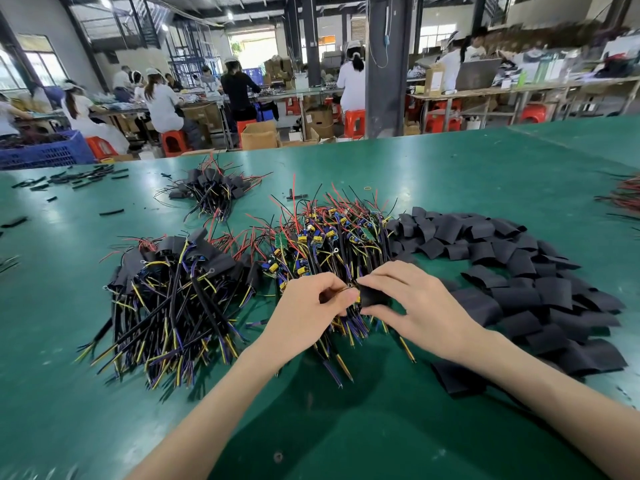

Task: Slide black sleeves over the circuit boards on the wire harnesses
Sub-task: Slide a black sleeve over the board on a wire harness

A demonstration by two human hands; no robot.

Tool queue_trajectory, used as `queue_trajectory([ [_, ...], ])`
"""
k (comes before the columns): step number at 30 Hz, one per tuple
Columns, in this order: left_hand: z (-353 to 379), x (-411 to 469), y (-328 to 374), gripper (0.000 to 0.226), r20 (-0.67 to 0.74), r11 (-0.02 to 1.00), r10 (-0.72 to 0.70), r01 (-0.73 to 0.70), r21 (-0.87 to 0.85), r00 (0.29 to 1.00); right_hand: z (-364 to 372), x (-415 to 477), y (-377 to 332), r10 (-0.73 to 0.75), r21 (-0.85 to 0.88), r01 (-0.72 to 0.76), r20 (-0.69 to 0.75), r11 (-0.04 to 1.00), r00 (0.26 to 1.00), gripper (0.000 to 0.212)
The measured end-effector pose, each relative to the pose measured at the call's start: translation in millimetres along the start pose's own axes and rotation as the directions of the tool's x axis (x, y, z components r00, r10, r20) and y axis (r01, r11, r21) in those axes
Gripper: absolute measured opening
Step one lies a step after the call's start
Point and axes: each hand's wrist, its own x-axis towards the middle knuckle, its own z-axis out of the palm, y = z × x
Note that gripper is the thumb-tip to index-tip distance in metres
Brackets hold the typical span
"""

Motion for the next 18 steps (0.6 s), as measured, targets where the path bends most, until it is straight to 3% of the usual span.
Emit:
queue_trajectory([
  [7, 5.6, -1.0, -2.4, 0.016, -0.031, 0.999, 0.034, -0.034, -0.026, 0.999, -1.3, 0.4, -0.4, 0.024, 0.113, -0.033, 0.085, 0.993, 0.996, 0.034],
  [12, 5.0, -0.3, -4.0, 0.020, -0.091, 0.999, -0.024, 0.021, -0.031, 0.996, -2.0, -0.7, -2.1, 0.034, 0.119, -0.043, 0.076, 0.992, 0.997, 0.034],
  [18, -1.2, 0.5, 0.8, 0.008, 0.019, 1.000, -0.004, 0.004, -0.008, 1.000, -2.1, 1.6, -4.1, 0.056, 0.107, -0.062, 0.061, 0.992, 0.997, 0.033],
])
